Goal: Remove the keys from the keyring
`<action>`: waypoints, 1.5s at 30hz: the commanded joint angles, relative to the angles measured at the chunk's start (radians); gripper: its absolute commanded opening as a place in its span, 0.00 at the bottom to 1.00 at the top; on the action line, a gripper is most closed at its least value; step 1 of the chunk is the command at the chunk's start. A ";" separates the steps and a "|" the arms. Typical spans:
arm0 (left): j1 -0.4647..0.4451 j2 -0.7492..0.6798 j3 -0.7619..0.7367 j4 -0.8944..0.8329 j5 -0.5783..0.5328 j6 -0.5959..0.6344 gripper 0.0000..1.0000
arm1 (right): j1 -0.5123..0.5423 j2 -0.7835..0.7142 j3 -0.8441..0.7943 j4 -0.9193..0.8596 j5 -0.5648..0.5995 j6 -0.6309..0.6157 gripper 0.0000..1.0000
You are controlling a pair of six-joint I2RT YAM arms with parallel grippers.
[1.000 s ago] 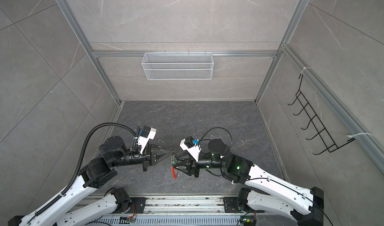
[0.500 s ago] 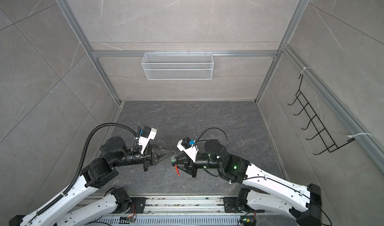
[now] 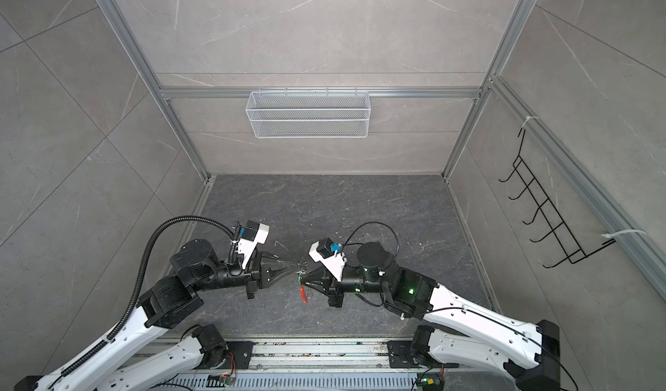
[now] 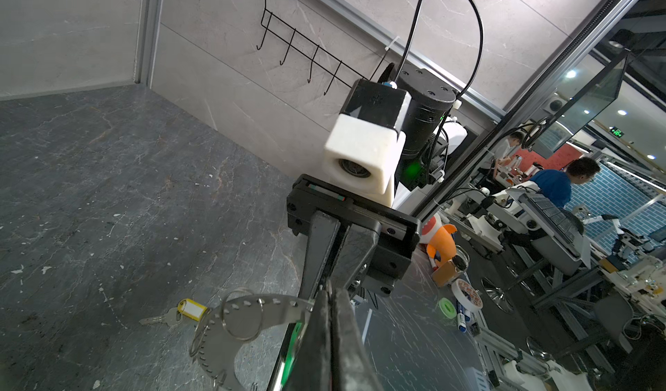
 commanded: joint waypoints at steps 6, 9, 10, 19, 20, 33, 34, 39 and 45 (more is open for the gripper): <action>-0.002 -0.033 0.023 0.001 0.016 0.044 0.00 | 0.005 -0.044 0.044 -0.106 0.029 -0.036 0.00; -0.003 -0.028 0.031 -0.016 0.026 0.047 0.00 | 0.004 -0.041 0.077 -0.145 0.036 -0.054 0.00; -0.003 -0.028 0.031 -0.017 0.033 0.047 0.00 | 0.005 -0.038 0.088 -0.156 0.039 -0.061 0.00; -0.003 -0.027 0.029 -0.017 0.054 0.043 0.00 | 0.004 -0.006 0.175 -0.223 0.080 -0.101 0.00; -0.003 -0.029 0.028 -0.017 0.054 0.041 0.00 | 0.004 -0.003 0.180 -0.225 0.086 -0.103 0.00; -0.003 -0.116 -0.006 0.020 -0.089 0.026 0.00 | 0.005 -0.029 0.096 -0.170 0.070 -0.050 0.00; -0.003 -0.123 -0.012 0.034 -0.101 0.020 0.00 | 0.007 -0.027 0.088 -0.157 0.063 -0.045 0.00; -0.003 -0.162 -0.064 0.140 -0.144 -0.006 0.00 | 0.040 0.013 0.051 -0.114 0.048 -0.031 0.00; -0.002 -0.177 -0.110 0.242 -0.144 -0.035 0.00 | 0.072 0.050 0.029 -0.079 0.036 -0.027 0.00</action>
